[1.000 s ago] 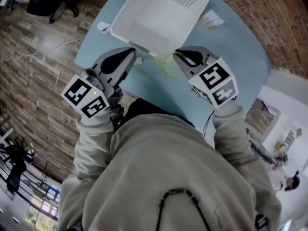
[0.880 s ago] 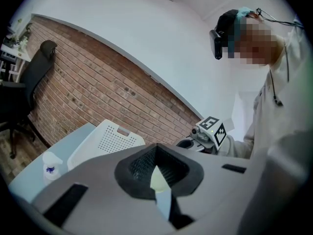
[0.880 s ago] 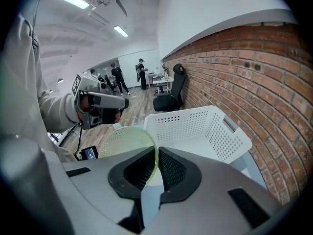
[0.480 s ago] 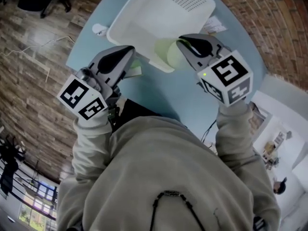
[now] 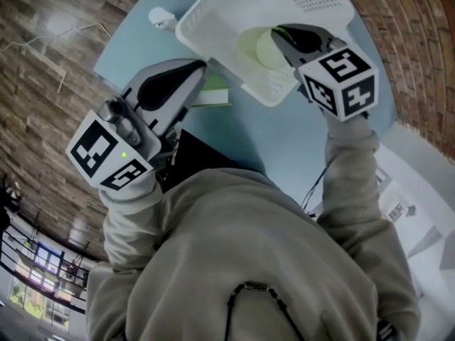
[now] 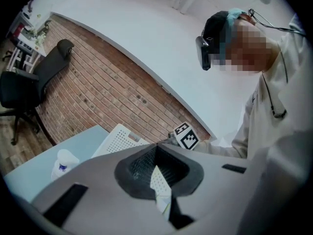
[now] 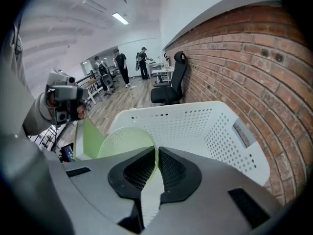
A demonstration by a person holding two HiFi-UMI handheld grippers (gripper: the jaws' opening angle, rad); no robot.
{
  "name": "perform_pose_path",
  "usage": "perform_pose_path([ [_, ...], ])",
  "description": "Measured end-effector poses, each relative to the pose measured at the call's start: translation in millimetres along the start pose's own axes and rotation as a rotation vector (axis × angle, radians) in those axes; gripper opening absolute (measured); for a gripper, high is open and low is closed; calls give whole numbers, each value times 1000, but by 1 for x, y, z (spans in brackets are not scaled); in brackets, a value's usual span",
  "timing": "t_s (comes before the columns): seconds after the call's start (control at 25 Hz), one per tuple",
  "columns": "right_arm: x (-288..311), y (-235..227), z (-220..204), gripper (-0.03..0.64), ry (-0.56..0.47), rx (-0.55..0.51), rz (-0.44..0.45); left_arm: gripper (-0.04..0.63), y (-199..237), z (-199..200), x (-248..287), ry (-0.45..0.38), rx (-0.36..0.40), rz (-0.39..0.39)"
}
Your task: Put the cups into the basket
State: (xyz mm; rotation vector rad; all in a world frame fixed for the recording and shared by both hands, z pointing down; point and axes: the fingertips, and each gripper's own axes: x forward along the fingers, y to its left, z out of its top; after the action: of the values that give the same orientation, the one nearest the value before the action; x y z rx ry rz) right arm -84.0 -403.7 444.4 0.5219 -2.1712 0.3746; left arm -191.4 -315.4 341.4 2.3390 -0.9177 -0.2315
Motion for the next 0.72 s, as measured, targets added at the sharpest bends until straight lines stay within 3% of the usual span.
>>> perform_pose_path([
  [0.44,99,-9,-25,32,135,-11,0,-3,15,16,-47,-85,10,66],
  [0.72,143,2,-47,32,241,-59,23,-3,6,1,-47,-37,-22,3],
])
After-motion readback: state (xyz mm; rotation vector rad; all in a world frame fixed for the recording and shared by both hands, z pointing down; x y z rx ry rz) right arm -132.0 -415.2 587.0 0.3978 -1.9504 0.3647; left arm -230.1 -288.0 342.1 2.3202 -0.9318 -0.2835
